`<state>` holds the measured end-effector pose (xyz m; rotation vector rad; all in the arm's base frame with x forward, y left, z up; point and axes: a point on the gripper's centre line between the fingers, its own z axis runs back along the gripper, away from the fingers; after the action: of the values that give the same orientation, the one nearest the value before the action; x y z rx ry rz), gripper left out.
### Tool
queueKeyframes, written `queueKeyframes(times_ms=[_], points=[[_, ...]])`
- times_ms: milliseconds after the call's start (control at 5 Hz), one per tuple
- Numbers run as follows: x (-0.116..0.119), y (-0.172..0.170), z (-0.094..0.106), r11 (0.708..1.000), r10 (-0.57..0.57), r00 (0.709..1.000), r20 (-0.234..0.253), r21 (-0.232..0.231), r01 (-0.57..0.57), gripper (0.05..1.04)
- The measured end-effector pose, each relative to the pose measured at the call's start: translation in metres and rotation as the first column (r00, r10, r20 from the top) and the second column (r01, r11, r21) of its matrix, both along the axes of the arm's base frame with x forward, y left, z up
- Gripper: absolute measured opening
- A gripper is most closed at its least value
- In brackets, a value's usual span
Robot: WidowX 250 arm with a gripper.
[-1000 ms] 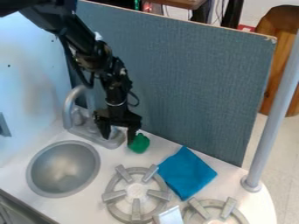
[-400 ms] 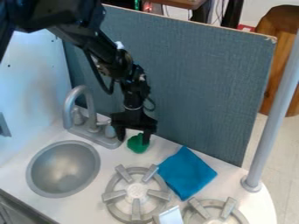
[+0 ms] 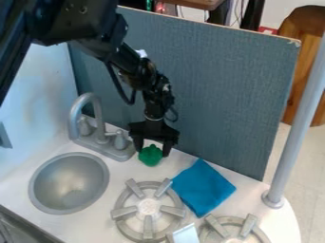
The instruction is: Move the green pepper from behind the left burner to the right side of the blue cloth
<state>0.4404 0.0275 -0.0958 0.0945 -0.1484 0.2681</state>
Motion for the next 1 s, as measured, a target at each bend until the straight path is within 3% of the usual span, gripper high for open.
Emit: queueKeyframes(times_ms=[200,400,600,800,1000], points=[[0.005,0.005,-0.002,0.986,0.061,0.998,0.014,0.156,-0.063,1.004],[0.011,0.004,-0.005,0.958,0.083,0.997,0.01,0.274,-0.082,1.004],[0.014,0.008,-0.01,0.945,0.104,0.994,-0.012,0.314,-0.095,1.004],[0.02,0.005,-0.018,0.951,0.099,0.995,-0.026,0.298,-0.087,1.004],[0.024,0.001,-0.018,0.965,0.076,0.996,-0.038,0.253,-0.064,1.004]])
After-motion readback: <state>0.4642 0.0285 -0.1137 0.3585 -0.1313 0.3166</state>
